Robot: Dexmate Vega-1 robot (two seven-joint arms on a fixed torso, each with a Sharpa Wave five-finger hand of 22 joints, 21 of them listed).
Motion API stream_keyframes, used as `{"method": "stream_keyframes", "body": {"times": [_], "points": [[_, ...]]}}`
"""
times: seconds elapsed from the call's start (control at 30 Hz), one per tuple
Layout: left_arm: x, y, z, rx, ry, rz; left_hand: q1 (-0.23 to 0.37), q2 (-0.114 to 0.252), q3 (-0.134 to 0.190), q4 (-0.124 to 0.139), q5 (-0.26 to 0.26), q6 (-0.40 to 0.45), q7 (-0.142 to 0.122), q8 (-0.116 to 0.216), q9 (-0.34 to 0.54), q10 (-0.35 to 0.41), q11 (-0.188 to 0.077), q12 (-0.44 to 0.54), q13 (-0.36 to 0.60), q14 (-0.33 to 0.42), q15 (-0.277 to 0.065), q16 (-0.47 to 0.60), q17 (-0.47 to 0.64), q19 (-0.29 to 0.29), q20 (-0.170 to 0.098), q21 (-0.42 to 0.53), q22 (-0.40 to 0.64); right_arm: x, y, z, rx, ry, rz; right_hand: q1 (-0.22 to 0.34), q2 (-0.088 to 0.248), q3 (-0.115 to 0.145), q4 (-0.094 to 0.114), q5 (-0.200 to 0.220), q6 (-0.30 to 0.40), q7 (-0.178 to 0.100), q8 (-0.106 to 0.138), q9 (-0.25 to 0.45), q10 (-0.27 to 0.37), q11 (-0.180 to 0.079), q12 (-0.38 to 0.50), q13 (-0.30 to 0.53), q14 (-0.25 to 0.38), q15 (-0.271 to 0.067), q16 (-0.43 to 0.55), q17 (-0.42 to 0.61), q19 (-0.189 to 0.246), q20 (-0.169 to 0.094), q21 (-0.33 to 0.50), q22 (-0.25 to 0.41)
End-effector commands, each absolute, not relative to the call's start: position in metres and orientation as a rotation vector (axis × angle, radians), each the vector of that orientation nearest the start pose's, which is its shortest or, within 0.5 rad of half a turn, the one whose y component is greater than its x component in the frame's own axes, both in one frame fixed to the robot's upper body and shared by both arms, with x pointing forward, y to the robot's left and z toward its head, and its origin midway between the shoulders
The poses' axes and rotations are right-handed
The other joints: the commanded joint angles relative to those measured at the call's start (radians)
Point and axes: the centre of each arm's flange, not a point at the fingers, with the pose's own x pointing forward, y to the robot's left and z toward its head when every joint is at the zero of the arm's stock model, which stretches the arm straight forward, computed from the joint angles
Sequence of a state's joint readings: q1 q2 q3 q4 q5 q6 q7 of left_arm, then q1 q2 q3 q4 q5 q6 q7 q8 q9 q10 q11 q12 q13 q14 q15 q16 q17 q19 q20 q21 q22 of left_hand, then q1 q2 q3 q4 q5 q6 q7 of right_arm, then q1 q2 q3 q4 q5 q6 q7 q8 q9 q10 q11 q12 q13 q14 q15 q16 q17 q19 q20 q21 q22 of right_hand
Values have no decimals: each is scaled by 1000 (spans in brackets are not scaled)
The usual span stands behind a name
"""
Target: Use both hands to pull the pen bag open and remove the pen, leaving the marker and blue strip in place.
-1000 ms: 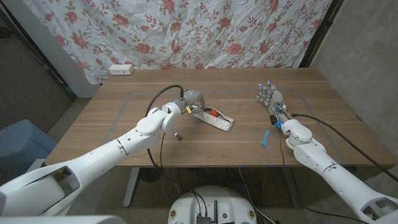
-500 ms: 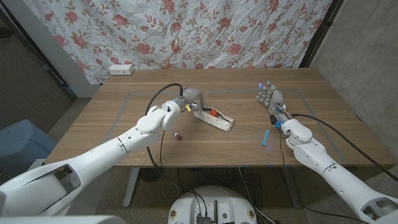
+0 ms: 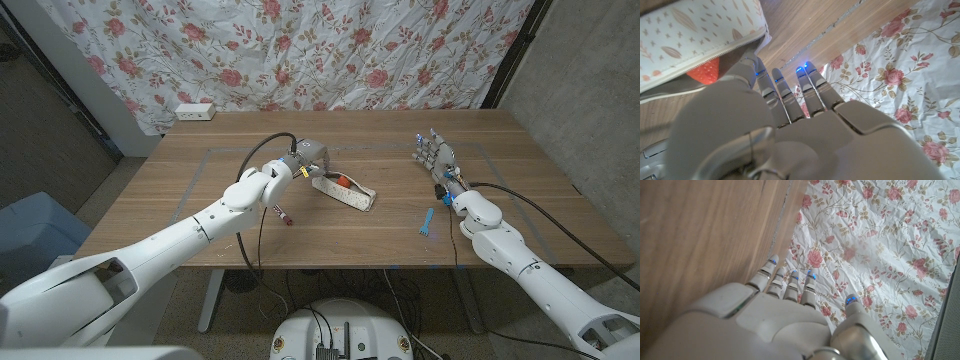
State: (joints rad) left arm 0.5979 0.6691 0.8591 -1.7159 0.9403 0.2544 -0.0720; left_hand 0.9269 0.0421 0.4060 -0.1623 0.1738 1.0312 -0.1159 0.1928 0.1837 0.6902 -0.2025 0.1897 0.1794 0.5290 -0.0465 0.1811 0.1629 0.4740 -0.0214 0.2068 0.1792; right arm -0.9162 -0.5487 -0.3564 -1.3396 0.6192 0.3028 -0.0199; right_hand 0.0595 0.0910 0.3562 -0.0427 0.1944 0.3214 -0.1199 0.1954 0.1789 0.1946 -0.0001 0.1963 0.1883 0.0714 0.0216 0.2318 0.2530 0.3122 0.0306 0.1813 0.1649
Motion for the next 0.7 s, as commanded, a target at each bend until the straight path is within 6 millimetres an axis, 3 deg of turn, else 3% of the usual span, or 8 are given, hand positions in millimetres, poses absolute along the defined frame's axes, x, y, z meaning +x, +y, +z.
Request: {"method": "stream_keyframes", "body": {"times": [0.03, 0.7], "points": [[615, 115, 21, 1792, -762, 30, 13, -12, 0, -9, 2, 16, -4, 6, 5, 17, -1, 5, 1, 5, -150, -3, 1, 8, -4, 5, 2, 644, -307, -55, 10, -567, 151, -2, 19, 2, -7, 0, 10, 1, -3, 2, 5, 3, 0, 2, 7, 5, 4, 6, -1, 1, 7, 3], [605, 114, 20, 1781, -773, 36, 25, -30, -10, -15, 3, 30, -7, 10, 5, 31, -5, 6, 1, 12, -155, -1, 3, 13, -9, 5, 1, 646, -309, -57, 27, -570, 147, -2, 20, 2, -9, 0, 11, 1, -4, 2, 4, 6, 0, 2, 6, 6, 5, 6, -1, 1, 7, 3]]}}
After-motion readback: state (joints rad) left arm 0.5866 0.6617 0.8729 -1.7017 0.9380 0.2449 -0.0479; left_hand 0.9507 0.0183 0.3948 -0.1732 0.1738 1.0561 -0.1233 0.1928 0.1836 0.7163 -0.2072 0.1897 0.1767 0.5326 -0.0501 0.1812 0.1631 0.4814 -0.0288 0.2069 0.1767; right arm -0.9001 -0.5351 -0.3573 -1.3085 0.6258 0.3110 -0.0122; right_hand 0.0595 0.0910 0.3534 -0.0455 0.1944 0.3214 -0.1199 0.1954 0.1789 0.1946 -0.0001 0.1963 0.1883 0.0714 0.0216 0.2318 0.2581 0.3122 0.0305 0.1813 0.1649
